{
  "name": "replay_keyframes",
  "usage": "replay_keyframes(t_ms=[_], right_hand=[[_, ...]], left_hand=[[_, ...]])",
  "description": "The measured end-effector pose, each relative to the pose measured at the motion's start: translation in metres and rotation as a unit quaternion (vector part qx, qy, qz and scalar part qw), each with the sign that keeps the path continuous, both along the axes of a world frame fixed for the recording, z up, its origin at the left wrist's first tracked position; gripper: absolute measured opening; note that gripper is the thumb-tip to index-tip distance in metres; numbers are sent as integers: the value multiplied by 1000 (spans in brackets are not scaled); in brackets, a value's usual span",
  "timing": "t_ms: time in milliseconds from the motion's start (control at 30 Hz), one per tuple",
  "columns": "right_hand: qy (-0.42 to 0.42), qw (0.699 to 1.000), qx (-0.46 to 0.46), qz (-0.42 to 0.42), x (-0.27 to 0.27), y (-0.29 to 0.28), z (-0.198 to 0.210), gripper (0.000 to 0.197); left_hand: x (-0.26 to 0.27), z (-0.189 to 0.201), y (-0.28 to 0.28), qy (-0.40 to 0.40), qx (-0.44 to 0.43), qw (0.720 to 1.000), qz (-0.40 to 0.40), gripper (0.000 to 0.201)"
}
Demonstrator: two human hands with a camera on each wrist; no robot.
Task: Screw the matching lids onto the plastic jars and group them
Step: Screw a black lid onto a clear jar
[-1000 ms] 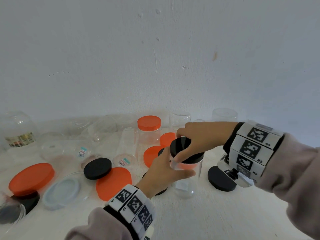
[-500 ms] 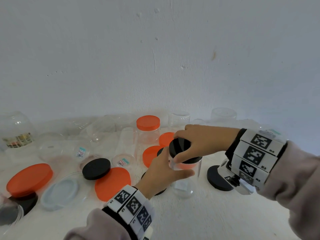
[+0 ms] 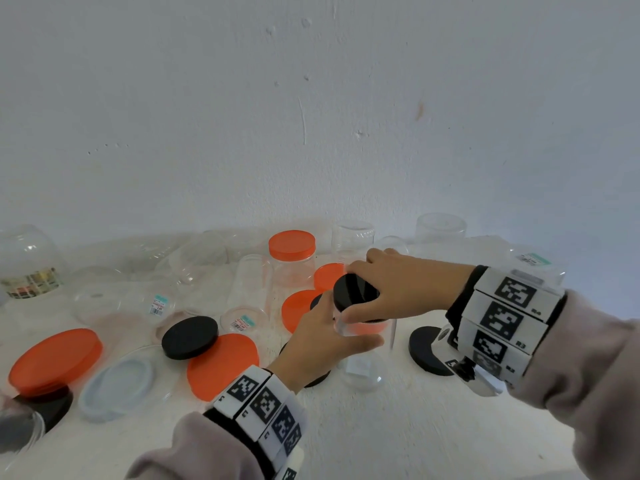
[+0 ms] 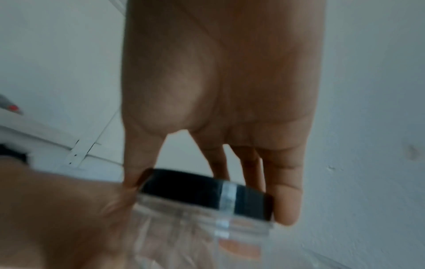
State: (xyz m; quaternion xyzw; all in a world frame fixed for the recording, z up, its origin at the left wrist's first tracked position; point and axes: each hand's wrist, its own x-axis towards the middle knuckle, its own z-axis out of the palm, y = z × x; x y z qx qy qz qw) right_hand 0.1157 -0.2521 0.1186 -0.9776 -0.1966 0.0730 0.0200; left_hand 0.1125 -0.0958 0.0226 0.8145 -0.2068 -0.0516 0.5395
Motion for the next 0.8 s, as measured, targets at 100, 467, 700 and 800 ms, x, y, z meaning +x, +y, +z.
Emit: replay_keyframes(t_ms=[100,467,700,800], right_hand=[[-30,999,28,-18,-3,0,-4,67],[25,998,52,3,-4,-6,3,46],[76,996,43,19,-1,-3,10,53],[72,995,50,38,-1,-2,12,37]], left_hand=[[-1,1,0,-2,-4,1000,-6,65],[-2,1,0,-5,1,1000,-4,67],[-3,3,1,-3,7,1000,-3,70],[-3,3,1,-3,8,1000,-3,70]])
